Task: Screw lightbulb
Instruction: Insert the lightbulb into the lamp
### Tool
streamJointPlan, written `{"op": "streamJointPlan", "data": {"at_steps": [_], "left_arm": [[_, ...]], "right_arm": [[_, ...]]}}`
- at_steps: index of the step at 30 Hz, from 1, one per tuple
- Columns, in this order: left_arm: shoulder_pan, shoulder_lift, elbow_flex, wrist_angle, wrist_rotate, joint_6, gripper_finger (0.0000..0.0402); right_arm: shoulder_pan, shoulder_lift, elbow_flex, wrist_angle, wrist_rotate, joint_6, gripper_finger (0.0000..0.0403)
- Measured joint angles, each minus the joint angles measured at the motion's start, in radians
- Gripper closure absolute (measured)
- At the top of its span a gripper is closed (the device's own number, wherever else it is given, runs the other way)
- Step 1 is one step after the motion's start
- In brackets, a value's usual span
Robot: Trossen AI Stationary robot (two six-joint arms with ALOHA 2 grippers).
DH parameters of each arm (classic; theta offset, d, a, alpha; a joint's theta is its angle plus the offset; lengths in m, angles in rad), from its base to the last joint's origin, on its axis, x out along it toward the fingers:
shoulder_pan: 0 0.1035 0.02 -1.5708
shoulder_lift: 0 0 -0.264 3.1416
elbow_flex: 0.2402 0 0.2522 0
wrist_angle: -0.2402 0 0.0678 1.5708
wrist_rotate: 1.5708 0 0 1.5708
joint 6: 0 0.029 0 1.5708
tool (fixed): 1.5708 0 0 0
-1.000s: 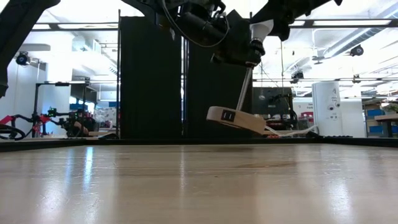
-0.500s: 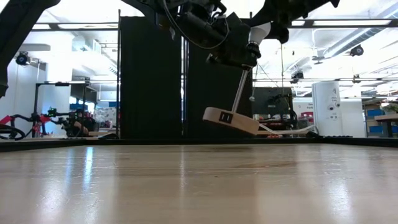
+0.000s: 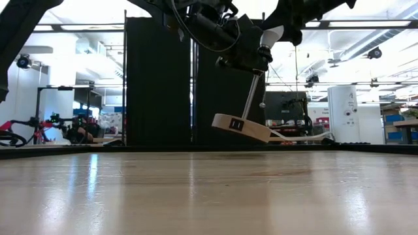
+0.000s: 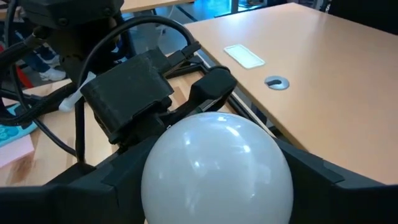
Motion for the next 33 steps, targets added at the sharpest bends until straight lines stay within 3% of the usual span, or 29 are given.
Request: {"op": "streamJointPlan", "data": {"at_steps": [8, 17, 27, 33], "left_arm": [[0.0, 0.0, 0.0, -0.005, -0.02, 0.004, 0.0258], [0.0, -0.001, 0.0, 0.01, -0.058, 0.03, 0.0258], [-0.001, -0.002, 0.0, 0.018, -0.171, 0.037, 0.0258], [-0.009, 0.002, 0.001, 0.027, -0.191, 0.178, 0.0258]], "right_arm": [[0.0, 0.0, 0.0, 0.001, 0.002, 0.015, 0.0138], [0.0, 0.0, 0.0, 0.002, 0.076, 0.106, 0.0134], [0.0, 0.003, 0.0, 0.012, 0.181, 0.221, 0.0132], [0.0, 0.003, -0.001, 0.039, 0.196, 0.273, 0.0136]]}}
